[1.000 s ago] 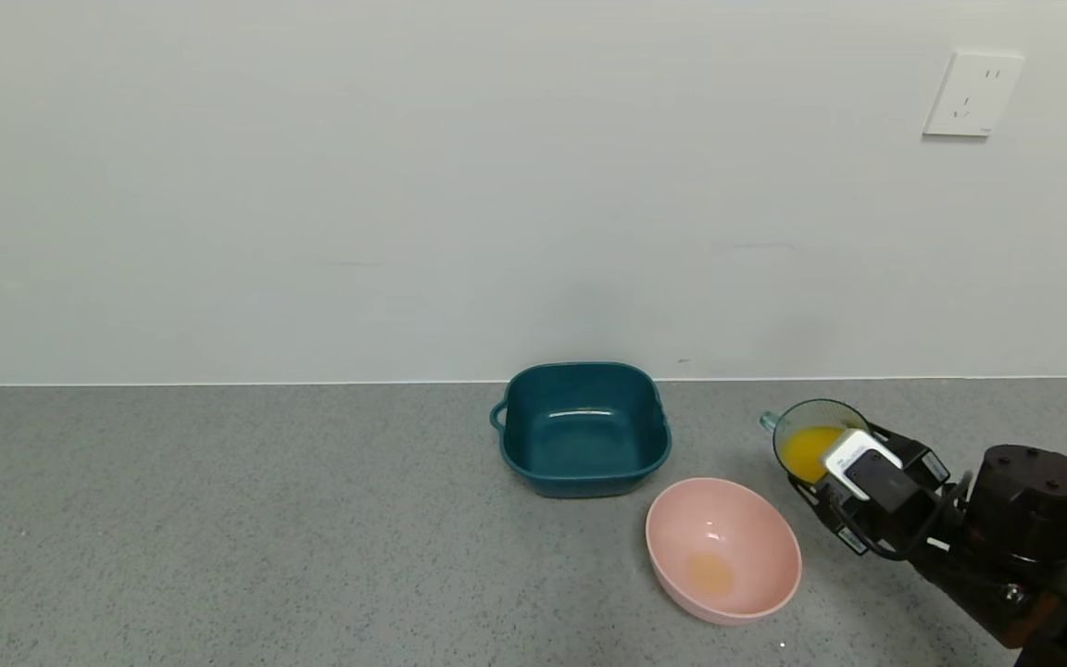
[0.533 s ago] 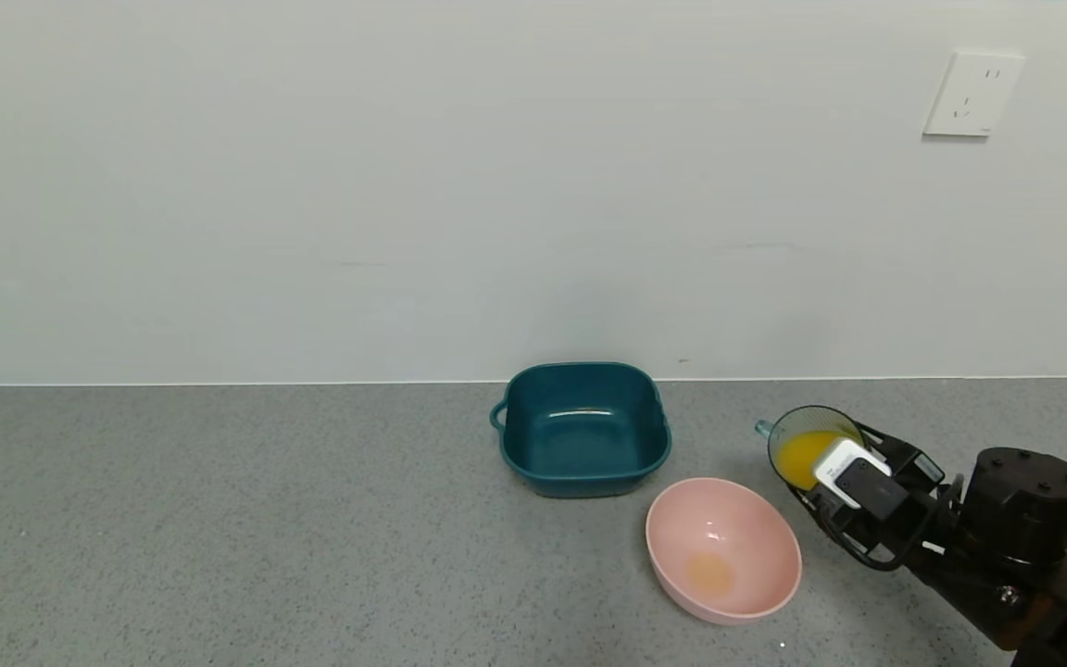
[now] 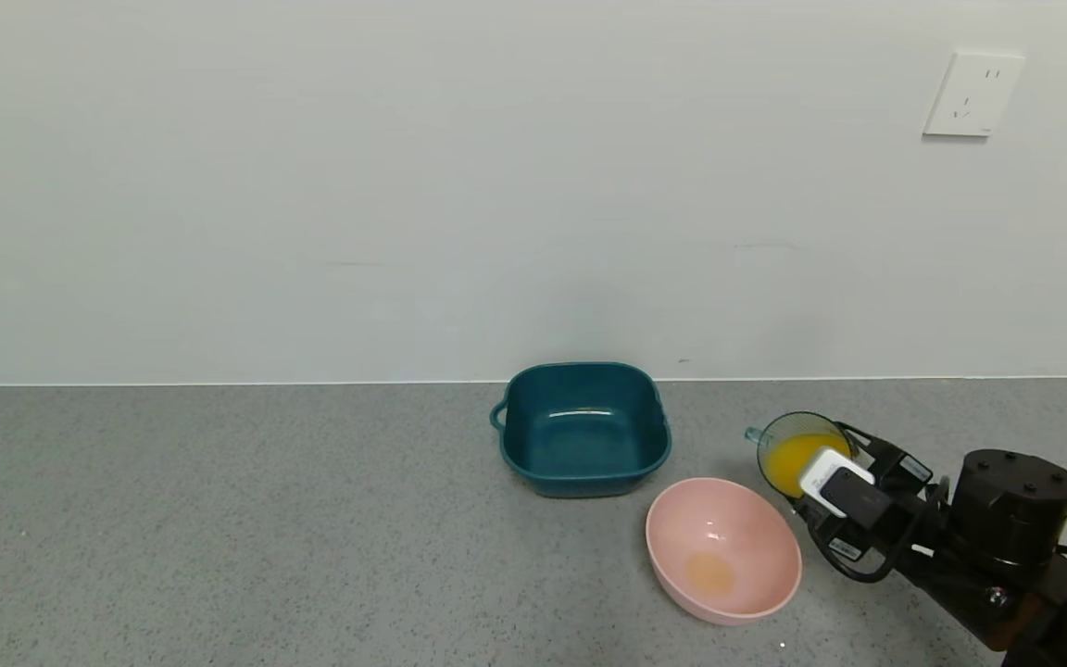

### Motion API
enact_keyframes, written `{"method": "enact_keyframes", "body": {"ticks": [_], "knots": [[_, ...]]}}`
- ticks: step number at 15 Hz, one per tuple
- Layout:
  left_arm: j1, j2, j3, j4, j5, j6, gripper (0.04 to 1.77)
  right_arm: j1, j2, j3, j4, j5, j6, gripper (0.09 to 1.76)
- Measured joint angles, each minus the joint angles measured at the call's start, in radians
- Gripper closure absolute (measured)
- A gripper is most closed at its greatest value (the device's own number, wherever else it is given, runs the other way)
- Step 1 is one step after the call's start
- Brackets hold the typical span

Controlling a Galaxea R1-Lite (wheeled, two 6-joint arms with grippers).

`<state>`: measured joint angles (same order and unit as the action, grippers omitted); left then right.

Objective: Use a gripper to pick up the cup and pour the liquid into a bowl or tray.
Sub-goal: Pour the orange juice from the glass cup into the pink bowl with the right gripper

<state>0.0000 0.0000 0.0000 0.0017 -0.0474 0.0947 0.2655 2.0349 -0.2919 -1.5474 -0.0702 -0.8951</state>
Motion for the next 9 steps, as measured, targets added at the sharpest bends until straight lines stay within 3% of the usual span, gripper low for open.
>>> {"method": "enact_keyframes", "body": {"ticks": [9], "knots": [[0.000, 0.000, 0.000, 0.000, 0.000, 0.000, 0.09, 0.004, 0.005, -0.021, 0.000, -0.001, -0.140, 0.50]]}}
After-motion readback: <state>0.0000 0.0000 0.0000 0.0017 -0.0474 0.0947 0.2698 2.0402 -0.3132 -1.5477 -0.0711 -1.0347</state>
